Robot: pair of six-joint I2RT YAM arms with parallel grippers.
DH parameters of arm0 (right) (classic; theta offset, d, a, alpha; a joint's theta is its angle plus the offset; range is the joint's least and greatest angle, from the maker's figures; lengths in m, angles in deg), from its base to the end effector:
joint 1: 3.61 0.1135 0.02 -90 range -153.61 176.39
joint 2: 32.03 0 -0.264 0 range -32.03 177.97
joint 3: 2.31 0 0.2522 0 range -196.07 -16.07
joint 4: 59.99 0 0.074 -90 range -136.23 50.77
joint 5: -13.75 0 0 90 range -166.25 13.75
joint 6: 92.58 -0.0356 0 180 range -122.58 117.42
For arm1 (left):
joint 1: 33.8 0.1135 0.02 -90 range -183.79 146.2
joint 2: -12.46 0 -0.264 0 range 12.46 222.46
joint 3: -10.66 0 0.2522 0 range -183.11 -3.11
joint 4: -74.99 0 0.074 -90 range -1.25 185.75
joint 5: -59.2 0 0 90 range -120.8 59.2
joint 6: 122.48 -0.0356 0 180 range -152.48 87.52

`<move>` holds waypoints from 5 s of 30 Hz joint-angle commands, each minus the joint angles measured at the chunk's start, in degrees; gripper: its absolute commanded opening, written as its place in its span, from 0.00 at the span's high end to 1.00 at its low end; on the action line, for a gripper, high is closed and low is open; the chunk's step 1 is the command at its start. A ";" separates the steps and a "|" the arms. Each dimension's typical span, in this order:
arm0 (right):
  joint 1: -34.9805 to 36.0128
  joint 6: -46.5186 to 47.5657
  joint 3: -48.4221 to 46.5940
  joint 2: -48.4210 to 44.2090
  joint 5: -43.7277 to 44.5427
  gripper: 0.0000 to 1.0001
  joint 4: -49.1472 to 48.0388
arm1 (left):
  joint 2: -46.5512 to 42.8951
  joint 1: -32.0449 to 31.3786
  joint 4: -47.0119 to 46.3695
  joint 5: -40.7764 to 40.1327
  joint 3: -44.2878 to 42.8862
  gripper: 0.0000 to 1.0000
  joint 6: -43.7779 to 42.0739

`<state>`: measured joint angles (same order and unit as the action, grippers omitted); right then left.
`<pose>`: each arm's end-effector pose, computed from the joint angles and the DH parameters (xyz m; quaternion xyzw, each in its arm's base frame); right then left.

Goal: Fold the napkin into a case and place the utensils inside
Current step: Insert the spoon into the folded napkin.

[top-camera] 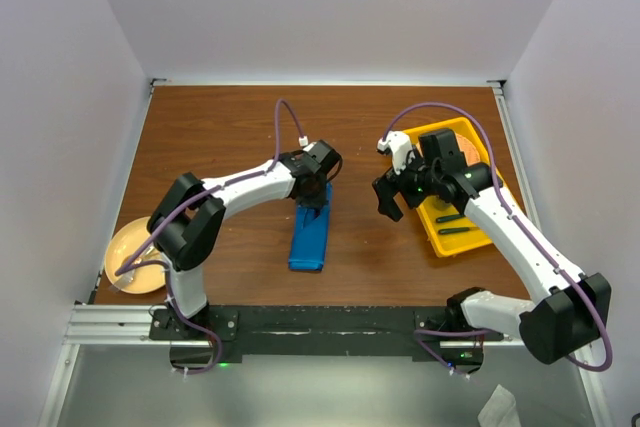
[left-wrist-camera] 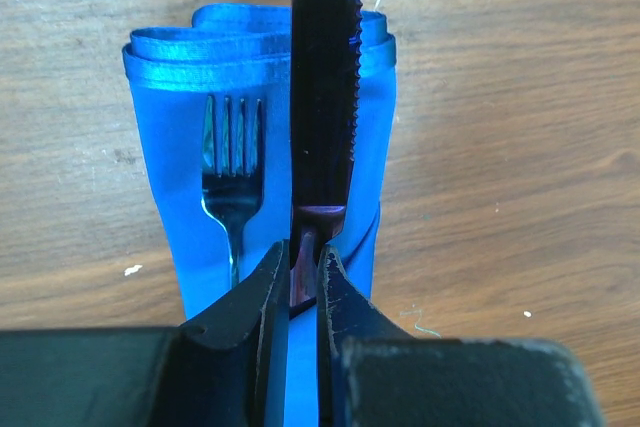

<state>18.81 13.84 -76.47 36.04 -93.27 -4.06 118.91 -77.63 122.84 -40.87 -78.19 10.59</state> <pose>0.2196 0.1019 0.3026 -0.3568 0.8591 0.1566 0.3318 0.2788 -0.2590 0.1912 -0.0122 0.9735 -0.0834 0.2127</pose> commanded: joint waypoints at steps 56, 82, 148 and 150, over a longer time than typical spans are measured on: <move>-0.27 -0.87 -0.95 1.89 0.32 0.02 -3.76 | 19.23 13.06 2.89 20.67 -35.56 1.00 -64.31; -0.27 -38.37 -3.75 25.25 -16.91 0.51 -26.51 | 15.18 23.18 -4.48 50.32 -24.05 1.00 -93.67; 0.17 -53.25 -16.59 53.74 -17.35 1.00 -33.21 | 23.89 18.00 3.26 47.33 -26.69 0.85 -116.55; 0.09 -53.25 -16.77 53.74 -17.35 1.00 -33.12 | 23.54 17.82 3.71 47.24 -26.77 0.85 -116.46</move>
<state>18.77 -39.27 -91.07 88.78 -111.69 -37.44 142.04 -58.92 125.72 5.97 -103.09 -105.67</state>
